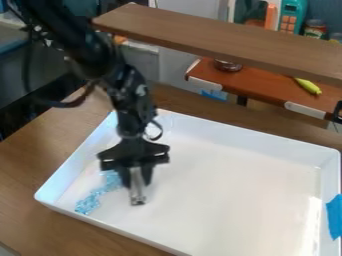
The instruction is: Sweep into pile
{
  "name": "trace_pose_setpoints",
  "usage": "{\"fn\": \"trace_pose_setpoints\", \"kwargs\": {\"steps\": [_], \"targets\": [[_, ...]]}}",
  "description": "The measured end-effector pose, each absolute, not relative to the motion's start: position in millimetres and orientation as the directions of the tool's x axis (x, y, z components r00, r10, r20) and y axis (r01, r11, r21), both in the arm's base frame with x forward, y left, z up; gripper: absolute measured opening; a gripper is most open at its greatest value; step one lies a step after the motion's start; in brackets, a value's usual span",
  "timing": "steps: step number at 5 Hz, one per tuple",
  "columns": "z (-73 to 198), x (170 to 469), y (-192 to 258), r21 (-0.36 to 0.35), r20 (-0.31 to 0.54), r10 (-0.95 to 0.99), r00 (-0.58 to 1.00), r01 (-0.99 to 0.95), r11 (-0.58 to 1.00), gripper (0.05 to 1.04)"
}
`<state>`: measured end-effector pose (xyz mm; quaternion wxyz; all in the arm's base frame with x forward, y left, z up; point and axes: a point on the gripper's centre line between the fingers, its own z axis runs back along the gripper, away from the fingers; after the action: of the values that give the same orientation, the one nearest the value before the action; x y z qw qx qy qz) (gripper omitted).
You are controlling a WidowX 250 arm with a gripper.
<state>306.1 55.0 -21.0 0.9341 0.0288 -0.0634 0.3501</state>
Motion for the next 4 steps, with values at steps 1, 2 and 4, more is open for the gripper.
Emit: {"fn": "trace_pose_setpoints", "kwargs": {"steps": [1, 2, 4], "targets": [[-18.5, 287.4, 70.8, 0.026, 0.154, 0.650, 0.744, -0.661, 0.750, 0.381], [-14.3, 279.3, 71.5, 0.016, 0.166, 0.631, 0.758, -0.642, 0.767, 0.381], [19.3, 308.5, 36.2, -0.125, 0.210, 0.632, 0.746, -0.621, 0.774, 0.381]]}}
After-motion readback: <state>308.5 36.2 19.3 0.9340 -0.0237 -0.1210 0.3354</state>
